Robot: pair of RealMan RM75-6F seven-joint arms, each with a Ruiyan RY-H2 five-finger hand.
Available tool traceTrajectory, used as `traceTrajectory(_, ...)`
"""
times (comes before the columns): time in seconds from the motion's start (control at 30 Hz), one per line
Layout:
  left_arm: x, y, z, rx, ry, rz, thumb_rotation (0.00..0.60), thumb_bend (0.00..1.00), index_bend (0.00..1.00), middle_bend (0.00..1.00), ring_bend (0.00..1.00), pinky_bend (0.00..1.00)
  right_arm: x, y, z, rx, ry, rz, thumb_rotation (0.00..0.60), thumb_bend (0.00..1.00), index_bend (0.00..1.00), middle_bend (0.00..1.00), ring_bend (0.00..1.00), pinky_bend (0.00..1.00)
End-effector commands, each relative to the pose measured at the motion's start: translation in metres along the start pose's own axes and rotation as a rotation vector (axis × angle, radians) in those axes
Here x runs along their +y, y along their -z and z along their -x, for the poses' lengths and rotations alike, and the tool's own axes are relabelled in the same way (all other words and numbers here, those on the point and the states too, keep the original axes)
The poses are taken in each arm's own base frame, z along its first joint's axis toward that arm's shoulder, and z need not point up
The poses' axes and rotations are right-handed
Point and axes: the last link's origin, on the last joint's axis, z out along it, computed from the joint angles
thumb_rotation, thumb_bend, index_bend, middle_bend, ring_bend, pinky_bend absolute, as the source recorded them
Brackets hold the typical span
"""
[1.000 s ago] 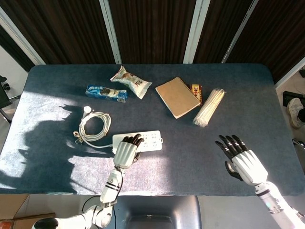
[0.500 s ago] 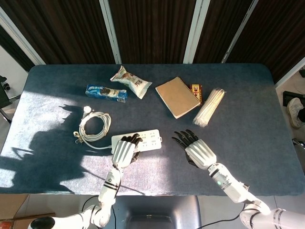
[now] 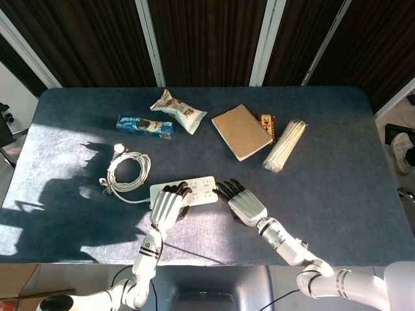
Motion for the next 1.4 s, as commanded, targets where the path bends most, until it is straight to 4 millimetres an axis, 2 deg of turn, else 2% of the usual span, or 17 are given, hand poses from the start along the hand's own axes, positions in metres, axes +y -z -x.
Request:
traceTrajectory(0.03, 0.0, 0.0, -0.002, 0.011, -0.004, 0.002, 0.6, 0.41, 0.4, 0.47, 0.44, 0.48, -0.01, -0.014, 0.01, -0.011, -0.006, -0.007, 0.6, 1.0, 0.16, 0.12, 0.0, 0.0)
traceTrajectory(0.37, 0.002, 0.001, -0.003, 0.01, 0.032, -0.002, 0.6, 0.41, 0.4, 0.47, 0.44, 0.48, -0.021, -0.025, 0.021, -0.032, -0.019, -0.013, 0.6, 1.0, 0.15, 0.12, 0.0, 0.0)
traceTrajectory(0.77, -0.001, 0.006, -0.002, 0.022, 0.044, 0.001, 0.6, 0.41, 0.4, 0.48, 0.44, 0.48, -0.024, -0.022, 0.03, -0.074, 0.026, -0.009, 0.6, 1.0, 0.15, 0.12, 0.0, 0.0)
traceTrajectory(0.93, 0.001, 0.003, -0.012, 0.073, 0.041, 0.022, 0.6, 0.41, 0.41, 0.48, 0.44, 0.48, -0.023, -0.022, 0.028, -0.069, 0.024, 0.003, 0.6, 1.0, 0.15, 0.12, 0.0, 0.0)
traceTrajectory(1.1, 0.003, 0.001, -0.035, 0.167, 0.029, 0.058, 0.6, 0.41, 0.41, 0.48, 0.44, 0.48, -0.023, -0.021, 0.022, -0.049, 0.007, 0.012, 0.6, 1.0, 0.14, 0.12, 0.0, 0.0)
traceTrajectory(1.2, -0.004, 0.006, -0.047, 0.183, 0.022, 0.062, 0.6, 0.41, 0.4, 0.48, 0.44, 0.48, -0.021, -0.018, 0.014, -0.015, -0.014, 0.014, 0.6, 1.0, 0.13, 0.12, 0.0, 0.0)
traceTrajectory(1.4, -0.042, 0.027, -0.066, 0.169, 0.023, 0.023, 0.6, 0.41, 0.38, 0.46, 0.43, 0.47, -0.01, 0.005, -0.018, 0.111, -0.055, 0.016, 0.6, 1.0, 0.1, 0.12, 0.0, 0.0)
